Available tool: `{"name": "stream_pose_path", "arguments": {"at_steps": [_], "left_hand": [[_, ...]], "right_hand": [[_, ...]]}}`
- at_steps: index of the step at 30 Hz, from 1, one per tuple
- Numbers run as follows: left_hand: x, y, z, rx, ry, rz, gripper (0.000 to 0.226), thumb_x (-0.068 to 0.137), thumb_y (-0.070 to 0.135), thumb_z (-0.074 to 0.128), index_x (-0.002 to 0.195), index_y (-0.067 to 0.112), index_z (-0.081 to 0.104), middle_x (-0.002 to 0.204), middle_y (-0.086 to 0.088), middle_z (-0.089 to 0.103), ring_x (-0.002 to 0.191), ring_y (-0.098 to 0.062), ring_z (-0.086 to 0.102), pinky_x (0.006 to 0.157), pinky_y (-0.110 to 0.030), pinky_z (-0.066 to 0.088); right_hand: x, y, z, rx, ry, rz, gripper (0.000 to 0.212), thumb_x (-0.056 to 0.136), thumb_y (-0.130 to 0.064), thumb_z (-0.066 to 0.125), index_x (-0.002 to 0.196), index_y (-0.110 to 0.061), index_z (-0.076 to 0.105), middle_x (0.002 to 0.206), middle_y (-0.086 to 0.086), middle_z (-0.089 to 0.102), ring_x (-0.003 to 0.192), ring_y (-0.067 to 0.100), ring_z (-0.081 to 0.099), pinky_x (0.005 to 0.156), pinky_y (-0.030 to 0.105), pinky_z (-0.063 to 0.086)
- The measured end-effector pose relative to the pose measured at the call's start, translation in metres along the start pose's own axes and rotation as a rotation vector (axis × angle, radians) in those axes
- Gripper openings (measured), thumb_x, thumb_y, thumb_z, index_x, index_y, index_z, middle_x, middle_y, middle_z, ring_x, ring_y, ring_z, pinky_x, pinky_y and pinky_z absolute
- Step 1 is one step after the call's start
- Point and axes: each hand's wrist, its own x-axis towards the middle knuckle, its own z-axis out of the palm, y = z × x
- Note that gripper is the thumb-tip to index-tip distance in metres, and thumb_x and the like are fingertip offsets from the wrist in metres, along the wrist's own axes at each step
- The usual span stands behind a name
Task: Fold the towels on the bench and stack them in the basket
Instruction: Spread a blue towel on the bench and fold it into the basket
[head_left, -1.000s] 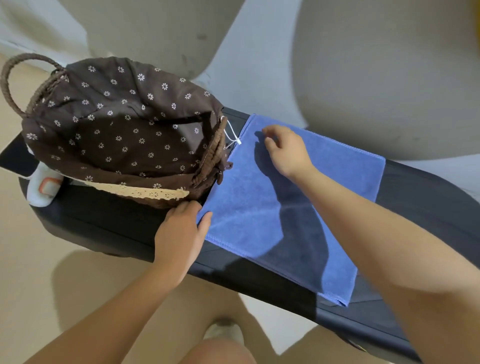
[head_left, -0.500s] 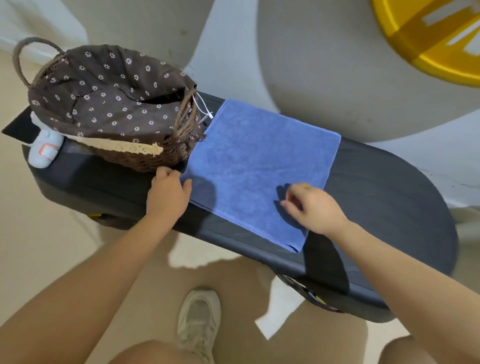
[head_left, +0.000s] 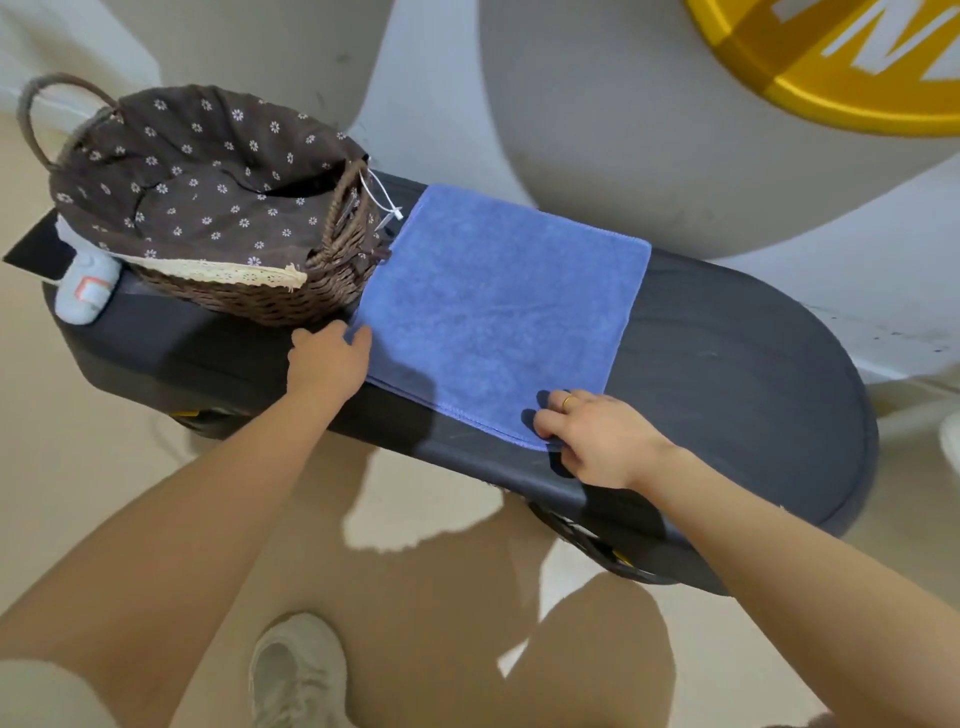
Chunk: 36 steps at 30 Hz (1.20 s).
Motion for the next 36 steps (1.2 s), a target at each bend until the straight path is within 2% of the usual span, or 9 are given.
{"name": "stream_pose_path", "arguments": {"at_steps": [3,7,10,15,19,25,31,33,36], "left_hand": [[0.001,-0.003,-0.006,-0.044,-0.060,0.100,0.033,0.099,0.024,0.030,0.093,0.002,0.054,0.108,-0.023,0.047,0.091,-0.035,0.046,0.080,-0.041,0.039],[0.001,-0.009,-0.008,-0.040,-0.167,0.239,0.037,0.093,0.016,0.041,0.056,0.012,0.037,0.064,-0.009,0.039,0.061,-0.021,0.034,0.054,-0.030,0.028],[-0.010,-0.012,0.002,0.028,-0.131,0.417,0.045,0.089,0.012,0.053,0.047,0.015,0.035,0.050,-0.002,0.033,0.057,-0.021,0.030,0.053,-0.020,0.028],[-0.028,-0.020,0.020,0.040,-0.151,0.438,0.044,0.087,0.017,0.055,0.051,0.014,0.029,0.062,0.000,0.024,0.054,-0.018,0.030,0.055,-0.033,0.017],[-0.040,-0.024,0.023,0.011,-0.125,0.417,0.046,0.088,0.017,0.054,0.054,0.014,0.023,0.056,-0.003,0.023,0.059,-0.022,0.025,0.053,-0.034,0.016],[-0.054,-0.020,0.026,-0.290,-0.135,0.321,0.052,0.086,0.010,0.058,0.053,0.017,0.018,0.058,-0.003,0.013,0.055,-0.017,0.011,0.050,-0.030,0.007],[-0.059,-0.027,0.026,-0.671,-0.076,0.108,0.012,0.081,0.012,0.069,0.080,0.007,0.058,0.062,-0.006,0.045,0.055,-0.022,0.035,0.061,-0.025,0.037],[-0.060,-0.032,0.027,-0.641,-0.072,0.103,0.008,0.081,0.010,0.068,0.085,0.006,0.062,0.061,-0.003,0.050,0.053,-0.012,0.041,0.056,-0.020,0.038],[-0.062,-0.039,0.028,-0.493,-0.074,0.162,0.016,0.085,0.011,0.063,0.071,0.007,0.060,0.058,-0.002,0.050,0.054,-0.014,0.043,0.055,-0.020,0.036]], "right_hand": [[-0.002,-0.003,0.003,0.003,-0.010,0.077,0.022,0.089,-0.014,0.048,0.109,-0.016,0.054,0.118,0.006,0.048,0.100,0.031,0.053,0.066,0.030,0.034],[-0.016,0.002,0.011,-0.056,0.148,0.122,0.006,0.079,-0.006,0.059,0.082,-0.011,0.061,0.089,0.008,0.054,0.069,0.031,0.057,0.052,0.028,0.028],[-0.040,0.006,0.010,-0.025,0.109,0.339,0.011,0.087,-0.009,0.045,0.093,-0.014,0.054,0.098,0.002,0.051,0.087,0.027,0.054,0.055,0.027,0.026],[-0.058,0.001,0.023,-0.020,-0.012,0.561,0.007,0.088,-0.012,0.042,0.090,-0.019,0.040,0.106,0.004,0.054,0.087,0.022,0.046,0.065,0.029,0.031],[-0.054,-0.003,0.030,-0.115,0.100,0.507,0.011,0.093,-0.017,0.040,0.102,-0.016,0.047,0.102,0.005,0.055,0.089,0.024,0.052,0.064,0.029,0.031],[-0.064,-0.004,0.028,-0.101,0.145,0.469,0.003,0.094,-0.013,0.045,0.097,-0.014,0.046,0.092,0.002,0.041,0.075,0.019,0.037,0.056,0.031,0.034],[-0.082,-0.001,0.031,-0.027,0.223,0.546,0.014,0.090,-0.002,0.042,0.100,-0.011,0.047,0.099,0.009,0.044,0.071,0.024,0.041,0.057,0.035,0.040],[-0.085,-0.001,0.037,0.003,0.242,0.552,0.012,0.091,-0.002,0.042,0.098,-0.010,0.047,0.098,0.010,0.043,0.070,0.029,0.047,0.061,0.040,0.048],[-0.087,-0.006,0.047,0.093,0.292,0.507,0.012,0.093,-0.007,0.043,0.100,-0.007,0.053,0.104,0.013,0.048,0.076,0.035,0.054,0.065,0.043,0.051]]}}
